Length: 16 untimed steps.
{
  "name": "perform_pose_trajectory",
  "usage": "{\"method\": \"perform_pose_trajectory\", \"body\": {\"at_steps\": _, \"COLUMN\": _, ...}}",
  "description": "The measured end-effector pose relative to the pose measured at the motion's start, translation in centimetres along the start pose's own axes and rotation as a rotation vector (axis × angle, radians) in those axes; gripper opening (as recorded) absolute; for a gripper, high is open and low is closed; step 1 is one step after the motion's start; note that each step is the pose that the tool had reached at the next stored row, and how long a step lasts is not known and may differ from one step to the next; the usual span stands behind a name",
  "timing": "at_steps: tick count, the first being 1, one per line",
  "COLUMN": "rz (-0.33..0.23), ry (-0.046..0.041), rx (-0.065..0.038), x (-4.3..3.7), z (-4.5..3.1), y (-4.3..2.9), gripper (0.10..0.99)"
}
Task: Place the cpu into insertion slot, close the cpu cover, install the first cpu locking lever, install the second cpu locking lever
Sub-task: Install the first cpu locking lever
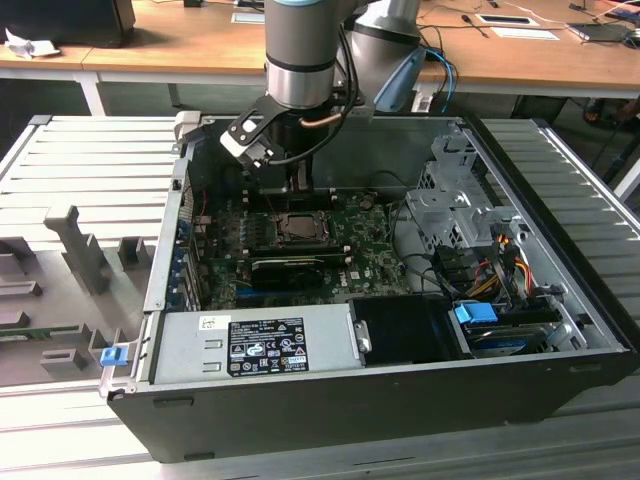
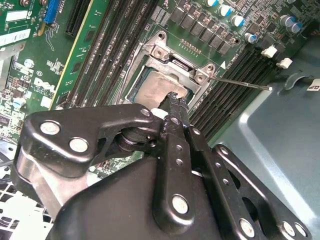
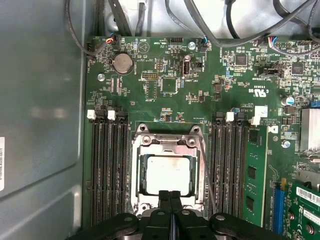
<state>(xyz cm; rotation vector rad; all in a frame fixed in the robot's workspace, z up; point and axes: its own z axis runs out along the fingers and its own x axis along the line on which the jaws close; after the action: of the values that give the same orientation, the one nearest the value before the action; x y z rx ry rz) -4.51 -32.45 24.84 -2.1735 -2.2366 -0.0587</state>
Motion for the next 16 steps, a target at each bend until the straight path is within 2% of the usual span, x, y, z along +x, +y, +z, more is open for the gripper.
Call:
{"method": "perform_pose_trajectory", "body": {"at_steps": 8, "rz": 0.000, "ry": 0.0000, "rx": 0.000, "x": 0.06, "z": -1.49, "y": 0.02, "gripper": 0.106}}
{"method": "perform_pose_trajectory", "body": {"at_steps": 10, "rz": -0.001, "ry": 0.0003, "rx": 0.000, "x": 0.07, "z": -1.55, "y": 0.02, "gripper": 0.106}}
{"method": "perform_pose_trajectory", "body": {"at_steps": 13, "rz": -0.032, "ry": 0.0004, "rx": 0.001, "x": 0.07, "z": -1.56, "y": 0.02, "gripper": 0.106}}
{"method": "perform_pose_trajectory", "body": {"at_steps": 16, "rz": -0.097, "ry": 0.0009, "rx": 0.004, "x": 0.06, "z": -1.56, "y": 0.02, "gripper": 0.106}}
